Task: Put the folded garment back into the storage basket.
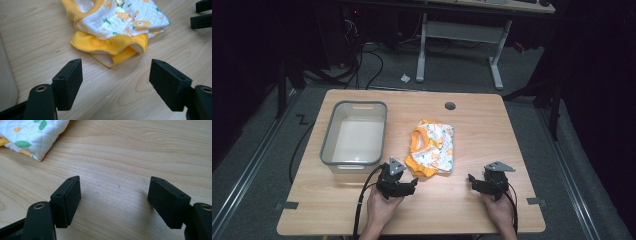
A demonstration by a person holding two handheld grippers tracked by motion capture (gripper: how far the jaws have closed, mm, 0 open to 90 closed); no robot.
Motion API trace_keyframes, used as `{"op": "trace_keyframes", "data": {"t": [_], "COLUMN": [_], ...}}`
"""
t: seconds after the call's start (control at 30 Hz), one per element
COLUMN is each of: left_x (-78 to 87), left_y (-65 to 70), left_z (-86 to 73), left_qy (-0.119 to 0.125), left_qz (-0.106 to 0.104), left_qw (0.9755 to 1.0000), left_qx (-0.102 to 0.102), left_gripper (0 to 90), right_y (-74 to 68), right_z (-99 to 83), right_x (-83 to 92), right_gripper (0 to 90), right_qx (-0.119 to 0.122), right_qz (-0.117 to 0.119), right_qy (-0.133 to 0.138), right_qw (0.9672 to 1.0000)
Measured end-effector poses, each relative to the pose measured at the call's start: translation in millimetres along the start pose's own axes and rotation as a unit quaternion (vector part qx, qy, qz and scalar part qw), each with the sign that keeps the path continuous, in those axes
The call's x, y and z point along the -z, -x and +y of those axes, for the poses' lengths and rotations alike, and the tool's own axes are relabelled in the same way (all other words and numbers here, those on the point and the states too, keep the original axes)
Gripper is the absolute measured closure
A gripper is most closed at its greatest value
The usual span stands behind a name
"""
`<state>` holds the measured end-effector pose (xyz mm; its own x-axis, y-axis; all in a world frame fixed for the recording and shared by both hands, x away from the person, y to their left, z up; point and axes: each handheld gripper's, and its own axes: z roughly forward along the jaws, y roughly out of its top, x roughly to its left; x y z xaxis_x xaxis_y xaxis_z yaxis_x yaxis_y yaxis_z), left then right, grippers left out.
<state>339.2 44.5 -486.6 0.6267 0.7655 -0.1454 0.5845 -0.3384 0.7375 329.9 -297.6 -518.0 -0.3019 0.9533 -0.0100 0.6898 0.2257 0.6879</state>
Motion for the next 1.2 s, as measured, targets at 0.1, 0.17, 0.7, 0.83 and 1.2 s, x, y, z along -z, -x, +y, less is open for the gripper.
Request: {"op": "trace_keyframes", "data": {"t": [0.1,0.17,0.7,0.83,1.2], "left_x": [0.8,1.0,-5.1,-10.2,-24.4], "left_y": [-1.0,-1.9,-8.7,-12.6,-20.5], "left_z": [5.1,7.6,30.0,34.6,53.0], "left_qy": [0.003,0.004,-0.002,-0.008,-0.022], "left_qz": [-0.003,-0.007,0.001,-0.003,-0.013], "left_qw": [1.0,0.9999,0.9999,0.9997,0.9989], "left_qx": [0.003,0.007,0.015,0.025,0.039], "left_gripper": [27.2,27.2,25.9,25.1,22.8], "right_y": [0.1,0.1,0.1,0.1,0.2], "right_z": [0.0,-0.1,-0.2,-0.2,-0.2], "right_x": [0.0,0.0,0.1,0.1,0.1], "right_gripper": [26.9,26.9,26.9,26.9,26.9], "right_qx": [0.001,0.001,0.001,0.001,0.001], "right_qz": [0.0,0.0,0.0,0.0,0.0], "right_qy": [0.0,0.0,0.0,0.0,0.0], "right_qw": [1.0,1.0,1.0,1.0,1.0]}}
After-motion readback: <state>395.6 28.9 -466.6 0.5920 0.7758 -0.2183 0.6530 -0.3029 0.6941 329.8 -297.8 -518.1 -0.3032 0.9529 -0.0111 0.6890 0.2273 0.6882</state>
